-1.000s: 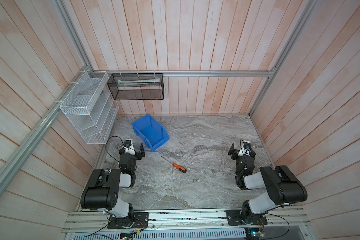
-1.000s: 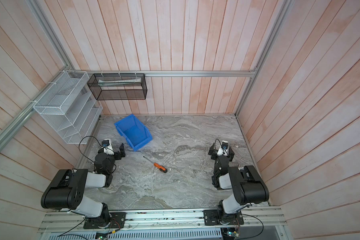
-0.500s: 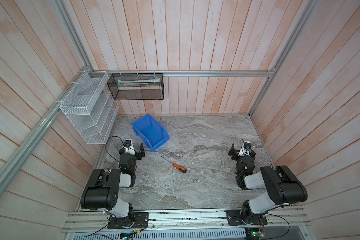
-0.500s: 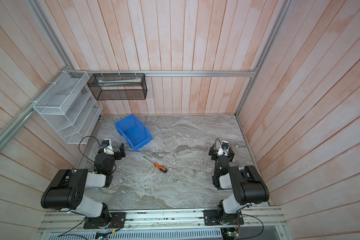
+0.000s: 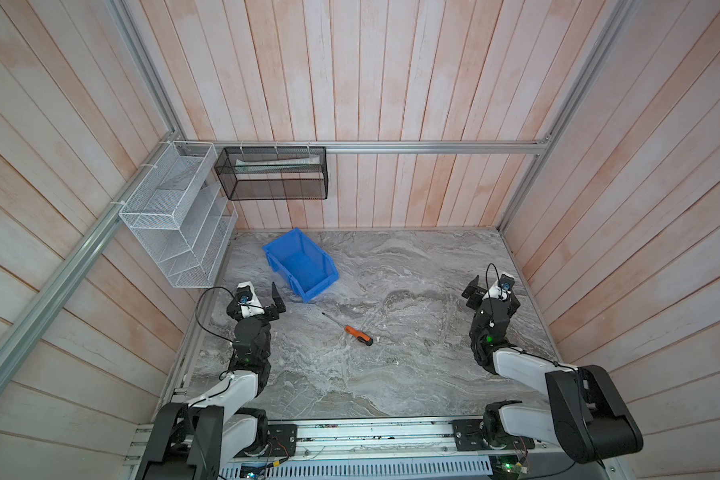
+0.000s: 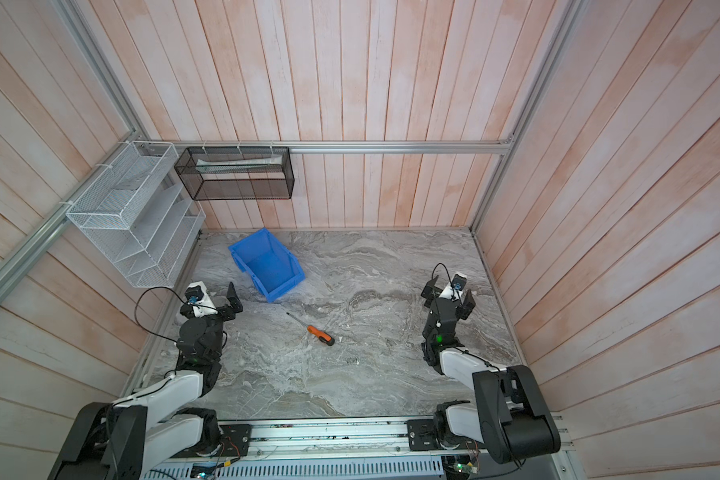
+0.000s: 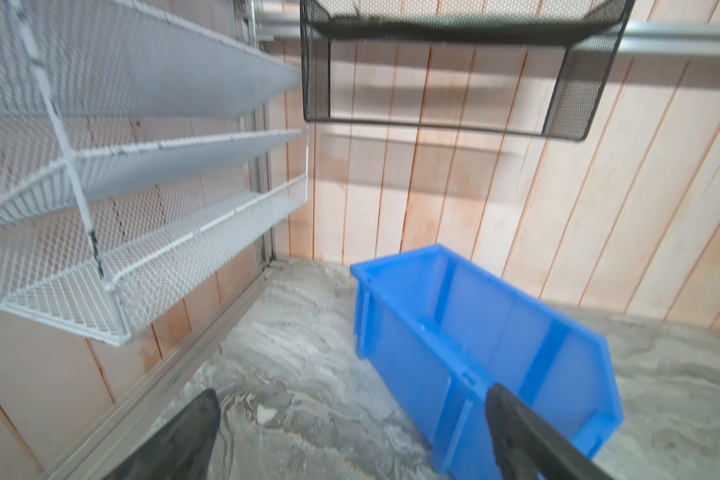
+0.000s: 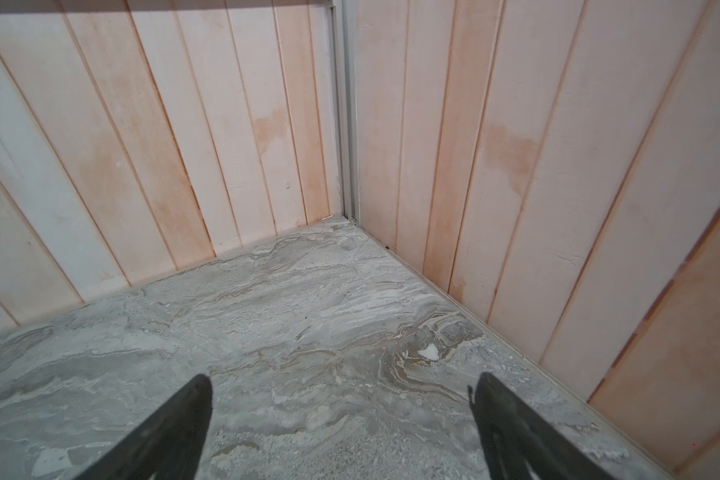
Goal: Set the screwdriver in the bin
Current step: 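Reach the right gripper toward the orange-handled screwdriver while the left arm rises slightly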
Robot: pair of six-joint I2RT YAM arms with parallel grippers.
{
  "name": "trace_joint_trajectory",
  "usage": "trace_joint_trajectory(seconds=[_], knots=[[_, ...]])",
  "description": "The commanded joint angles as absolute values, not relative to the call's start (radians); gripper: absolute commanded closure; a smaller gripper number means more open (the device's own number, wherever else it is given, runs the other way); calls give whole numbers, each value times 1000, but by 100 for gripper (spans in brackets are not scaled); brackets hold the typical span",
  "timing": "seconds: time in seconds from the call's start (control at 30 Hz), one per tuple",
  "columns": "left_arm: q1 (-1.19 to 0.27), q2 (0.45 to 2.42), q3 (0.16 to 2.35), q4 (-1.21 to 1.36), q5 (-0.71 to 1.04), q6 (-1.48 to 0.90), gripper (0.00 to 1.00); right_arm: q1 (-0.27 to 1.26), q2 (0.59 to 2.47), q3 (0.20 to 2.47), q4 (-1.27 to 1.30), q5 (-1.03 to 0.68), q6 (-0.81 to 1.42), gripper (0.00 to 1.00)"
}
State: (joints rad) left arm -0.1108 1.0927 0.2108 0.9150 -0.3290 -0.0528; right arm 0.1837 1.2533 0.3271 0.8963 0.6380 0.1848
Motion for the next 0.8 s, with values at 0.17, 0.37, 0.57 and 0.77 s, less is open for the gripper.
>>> trace_joint_trajectory(seconds=[0.17,0.37,0.57,0.77], knots=[[-247,873,325,455,-456,-202,0,220,1117,441,583,387,290,2],[-304,790,383,278,-297,-347,0,392,1168,579,369,255,223,2],[-406,857,442,156,-164,-390,0,582,1305,696,196,194,231,2],[-441,942,492,43,-117,-370,0,758,1405,697,197,173,230,2]])
